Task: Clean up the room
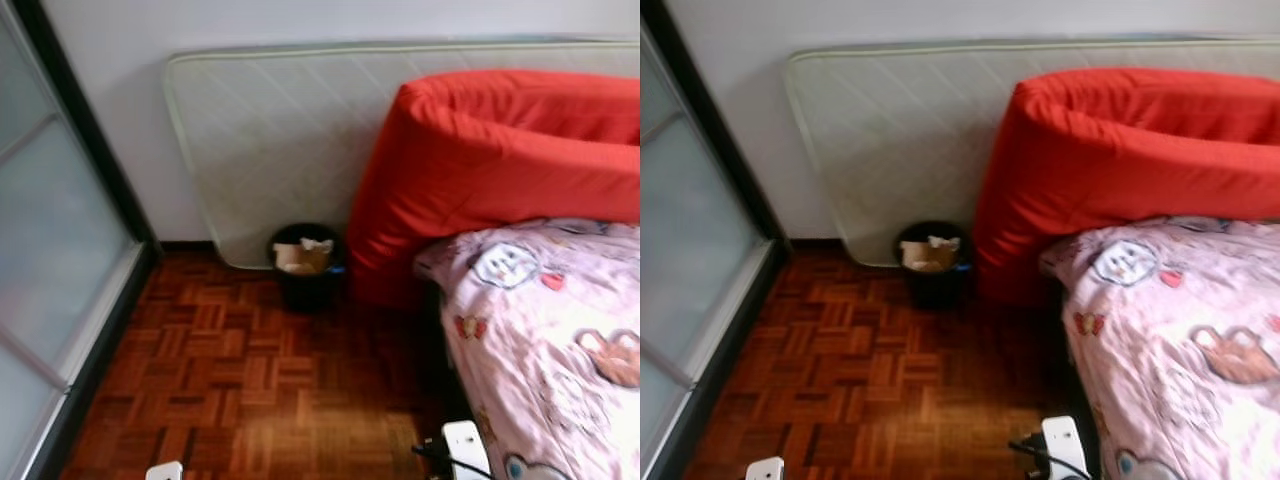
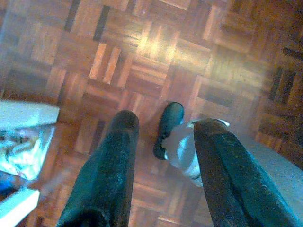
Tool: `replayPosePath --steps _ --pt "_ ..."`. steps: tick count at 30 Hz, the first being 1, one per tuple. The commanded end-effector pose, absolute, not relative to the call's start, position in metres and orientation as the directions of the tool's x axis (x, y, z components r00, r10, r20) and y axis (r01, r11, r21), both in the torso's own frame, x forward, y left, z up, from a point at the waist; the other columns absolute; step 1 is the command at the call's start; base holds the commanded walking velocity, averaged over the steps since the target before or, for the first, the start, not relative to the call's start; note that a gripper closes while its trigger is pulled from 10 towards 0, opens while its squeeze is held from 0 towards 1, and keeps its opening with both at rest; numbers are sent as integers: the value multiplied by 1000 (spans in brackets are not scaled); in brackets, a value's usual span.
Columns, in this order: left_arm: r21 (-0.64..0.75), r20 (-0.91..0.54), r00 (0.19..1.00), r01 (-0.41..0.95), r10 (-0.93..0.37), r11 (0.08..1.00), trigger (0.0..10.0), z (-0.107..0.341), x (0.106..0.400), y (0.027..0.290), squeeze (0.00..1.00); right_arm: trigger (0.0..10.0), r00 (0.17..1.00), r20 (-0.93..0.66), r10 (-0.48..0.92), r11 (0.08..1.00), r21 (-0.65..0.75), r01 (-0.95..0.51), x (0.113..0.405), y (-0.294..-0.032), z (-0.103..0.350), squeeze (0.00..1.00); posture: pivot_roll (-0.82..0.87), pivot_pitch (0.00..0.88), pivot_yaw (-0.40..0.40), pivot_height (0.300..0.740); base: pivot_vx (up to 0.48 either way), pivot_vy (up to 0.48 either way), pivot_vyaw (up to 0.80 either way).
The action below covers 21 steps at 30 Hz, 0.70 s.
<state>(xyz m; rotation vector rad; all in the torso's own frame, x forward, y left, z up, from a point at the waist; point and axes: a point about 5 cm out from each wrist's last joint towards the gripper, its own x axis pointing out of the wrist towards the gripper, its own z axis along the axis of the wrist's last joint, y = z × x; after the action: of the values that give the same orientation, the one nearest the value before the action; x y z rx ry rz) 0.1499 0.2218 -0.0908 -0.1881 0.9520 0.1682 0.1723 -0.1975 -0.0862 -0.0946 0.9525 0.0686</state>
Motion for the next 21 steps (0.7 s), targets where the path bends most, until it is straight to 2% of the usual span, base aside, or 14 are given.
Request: replayPosePath --steps 1,7,21 --pt "-61 -841 536 -224 71 973 10000 -94 140 226 0 10000 580 -814 21 994 -43 -96 174 -195 -86 0 5 14 3 740 0 0 800" --pt "-51 -841 535 -213 73 976 10000 -93 141 228 0 10000 576 -817 -6 1000 -21 -19 173 -196 -87 0 7 22 6 740 0 0 133" --pt "-9 -844 531 -145 70 989 10000 -93 143 227 0 10000 568 -822 -23 999 7 50 173 -195 -87 0 -1 29 19 740 0 0 0"
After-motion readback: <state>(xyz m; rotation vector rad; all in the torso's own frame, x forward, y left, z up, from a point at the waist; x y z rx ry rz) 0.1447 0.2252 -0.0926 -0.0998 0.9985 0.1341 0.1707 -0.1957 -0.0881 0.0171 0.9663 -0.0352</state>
